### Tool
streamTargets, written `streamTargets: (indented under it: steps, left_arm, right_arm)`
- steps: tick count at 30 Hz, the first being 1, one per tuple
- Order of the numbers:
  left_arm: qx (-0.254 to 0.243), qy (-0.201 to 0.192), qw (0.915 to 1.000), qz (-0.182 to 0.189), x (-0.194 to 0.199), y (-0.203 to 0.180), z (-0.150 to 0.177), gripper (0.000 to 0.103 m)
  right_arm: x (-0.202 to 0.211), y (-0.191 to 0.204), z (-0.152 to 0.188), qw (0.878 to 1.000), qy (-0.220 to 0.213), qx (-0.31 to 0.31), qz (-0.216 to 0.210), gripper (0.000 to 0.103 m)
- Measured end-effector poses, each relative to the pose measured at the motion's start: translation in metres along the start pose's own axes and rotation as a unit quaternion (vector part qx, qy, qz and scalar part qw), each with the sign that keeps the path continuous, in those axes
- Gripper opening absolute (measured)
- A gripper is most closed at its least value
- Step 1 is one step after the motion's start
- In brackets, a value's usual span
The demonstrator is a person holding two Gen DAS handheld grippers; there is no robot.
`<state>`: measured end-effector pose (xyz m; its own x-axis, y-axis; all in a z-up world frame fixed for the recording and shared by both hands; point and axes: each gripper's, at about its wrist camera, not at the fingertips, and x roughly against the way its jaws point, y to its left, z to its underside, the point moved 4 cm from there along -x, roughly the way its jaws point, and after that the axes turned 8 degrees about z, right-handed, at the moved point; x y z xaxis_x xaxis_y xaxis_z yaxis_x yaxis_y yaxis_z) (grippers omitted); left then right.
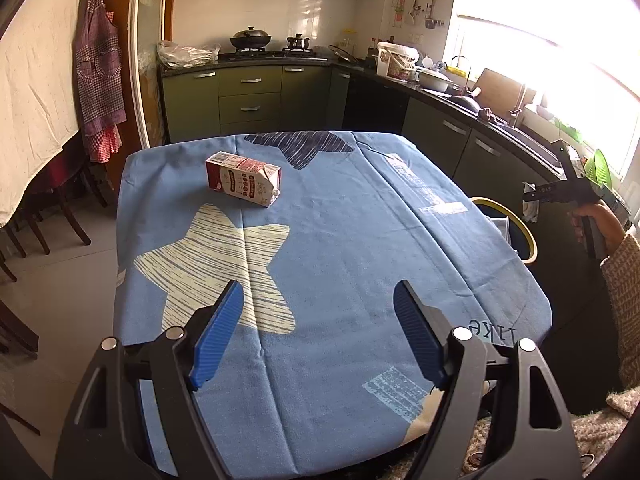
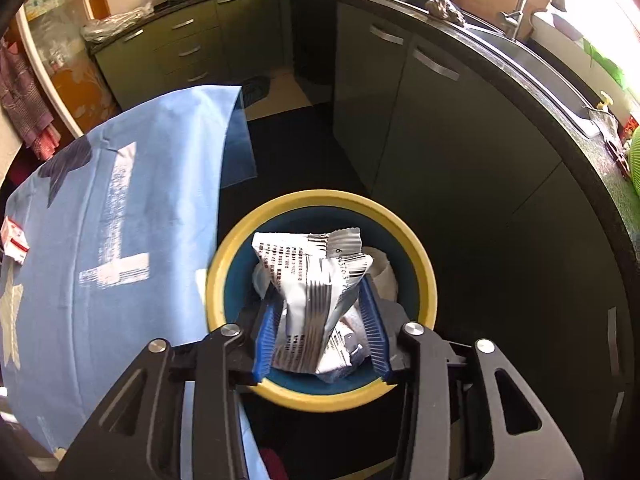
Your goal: Collect trash
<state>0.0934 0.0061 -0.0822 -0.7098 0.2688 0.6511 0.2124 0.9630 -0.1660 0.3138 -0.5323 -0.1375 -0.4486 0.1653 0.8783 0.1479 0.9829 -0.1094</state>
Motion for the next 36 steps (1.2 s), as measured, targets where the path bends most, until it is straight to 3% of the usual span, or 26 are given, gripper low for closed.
streamTargets:
  steps: [4, 11, 23, 28, 36]
  left_arm:
    - [-0.007, 0.006, 1.0000, -0.003, -0.004, -0.004, -0.002, 0.074]
    - [-0.013, 0.029, 0.9995, -0.003, -0.024, -0.002, -0.012, 0.076]
    - [0.114, 0.086, 0.9897, -0.011, -0.090, 0.044, -0.088, 0.078]
    - [0.163, 0.127, 0.9769, -0.055, -0.141, 0.064, -0.109, 0.078]
    - [0.238, 0.165, 0.9458, -0.146, -0.194, 0.109, -0.128, 0.078]
  right_arm:
    - [-0.017, -0.012, -0.004, 1.000, 0.003, -0.014, 0.011, 0.056]
    - [0.003, -0.006, 0.008, 1.000, -0.015, -0.014, -0.019, 0.058]
    - [0.016, 0.035, 0.019, 0.998, -0.025, 0.027, -0.060, 0.061]
    - [0.012, 0.047, 0.025, 0.996, -0.024, 0.041, -0.080, 0.061]
    - [0.005, 0.050, 0.035, 0.994, -0.023, 0.048, -0.101, 0.062]
